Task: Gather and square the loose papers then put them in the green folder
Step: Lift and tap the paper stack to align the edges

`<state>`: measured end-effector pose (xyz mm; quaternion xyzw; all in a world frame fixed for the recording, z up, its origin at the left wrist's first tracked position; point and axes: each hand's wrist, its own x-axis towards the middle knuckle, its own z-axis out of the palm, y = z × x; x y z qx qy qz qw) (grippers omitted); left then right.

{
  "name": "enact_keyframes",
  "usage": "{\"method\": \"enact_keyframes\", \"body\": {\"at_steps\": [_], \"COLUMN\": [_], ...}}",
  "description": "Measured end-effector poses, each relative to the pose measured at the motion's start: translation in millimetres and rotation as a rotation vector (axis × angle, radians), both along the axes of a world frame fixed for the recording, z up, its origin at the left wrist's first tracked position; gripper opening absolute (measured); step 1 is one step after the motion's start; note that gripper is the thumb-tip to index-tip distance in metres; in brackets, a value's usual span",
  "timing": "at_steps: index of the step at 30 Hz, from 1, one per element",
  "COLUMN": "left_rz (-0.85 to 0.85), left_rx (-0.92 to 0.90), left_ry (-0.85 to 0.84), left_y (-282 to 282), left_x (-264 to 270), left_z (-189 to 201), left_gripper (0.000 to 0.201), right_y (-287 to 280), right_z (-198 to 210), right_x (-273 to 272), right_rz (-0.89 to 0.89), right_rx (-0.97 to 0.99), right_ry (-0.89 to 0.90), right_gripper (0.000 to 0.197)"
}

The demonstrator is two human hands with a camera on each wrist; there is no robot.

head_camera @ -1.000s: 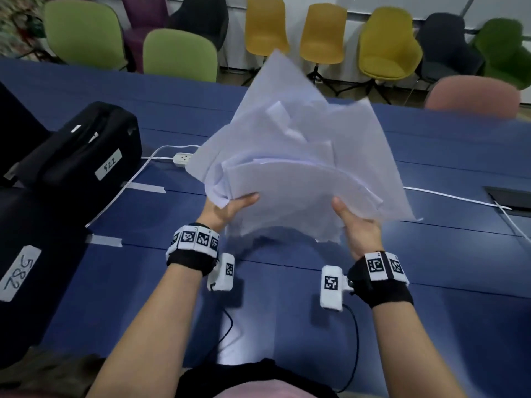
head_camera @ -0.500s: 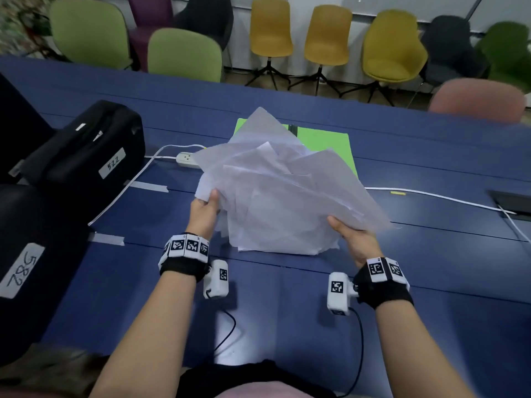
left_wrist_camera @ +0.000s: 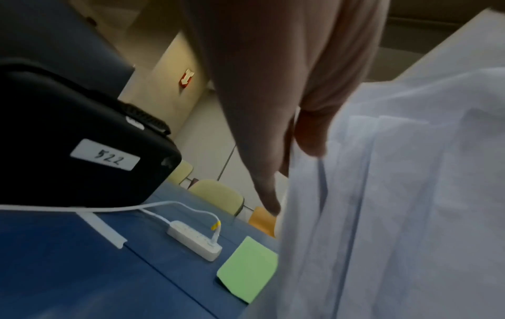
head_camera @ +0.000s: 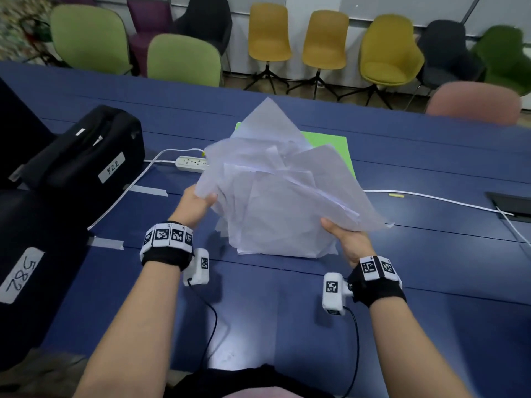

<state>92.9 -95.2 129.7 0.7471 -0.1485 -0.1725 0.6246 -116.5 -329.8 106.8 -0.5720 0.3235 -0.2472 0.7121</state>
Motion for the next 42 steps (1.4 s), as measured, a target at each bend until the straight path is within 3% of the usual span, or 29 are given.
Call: {"method": "enact_keyframes", "body": {"at_steps": [3,9,13,17,20,23,26,29,32,33,35,38,40,42], "left_rz": [-0.140,-0.068,-0.276,-0.496,-0.595,-0.557,-0.420,-0.215,-0.166,-0.172,-0.210,-0.133,-0.047,-0.021], "left_rx": [0.070,-0.063,-0.032,0.134,0.192,0.210,0.040,-0.001,-0.085,-0.106,-0.161,-0.154,-0.126,-0.115], "left_ry": [0.068,0.128,0.114,0.118,0.106,0.143,0.224,0.220,0.209,0.191,0.138,0.175,0.231,0.251], "left_y": [-8,-14,-3,0,-5,-13,-24,-36,-36,-33,-24,-14,-13,-14], "left_x": [-8,-13,-23,-29,-33,-46,-63,-73,-68,-64,-58,-47,-43,-39], "left_z": [-1,-13,-8,-9,-13,-15,-11,-2,11,15,19,-2,-12,-17], "left_gripper": [0.039,0.054,0.049,0.050,0.065,0.058,0.073,0.055,0.038,0.038,0.052,0.082,0.079,0.069], "right_y": [4,0,-10,-21,-26,-22,-13,-3,0,0,1,6,7,5], "right_z": [-1,-9,-15,-18,-20,-14,-8,0,17,23,26,20,14,19], "right_x": [9,8,-8,-19,-27,-26,-18,-6,-2,-3,-6,-10,-11,-9], "right_rz": [0.045,-0.062,-0.095,-0.072,-0.108,-0.141,-0.105,-0.160,-0.172,-0.152,-0.106,-0.019,0.061,0.029], "right_rx": [-0.039,0.014,0.024,0.038,0.055,0.070,0.068,0.040,0.025,0.022,-0.001,0.031,0.034,0.000], "right_ry": [0.034,0.141,0.162,0.184,0.182,0.162,0.119,0.052,-0.004,-0.007,0.003,0.023,0.010,-0.041], "right_gripper": [0.043,0.010,0.029,0.019,0.017,0.031,0.034,0.044,0.028,0.015,0.012,0.043,0.066,0.075]}}
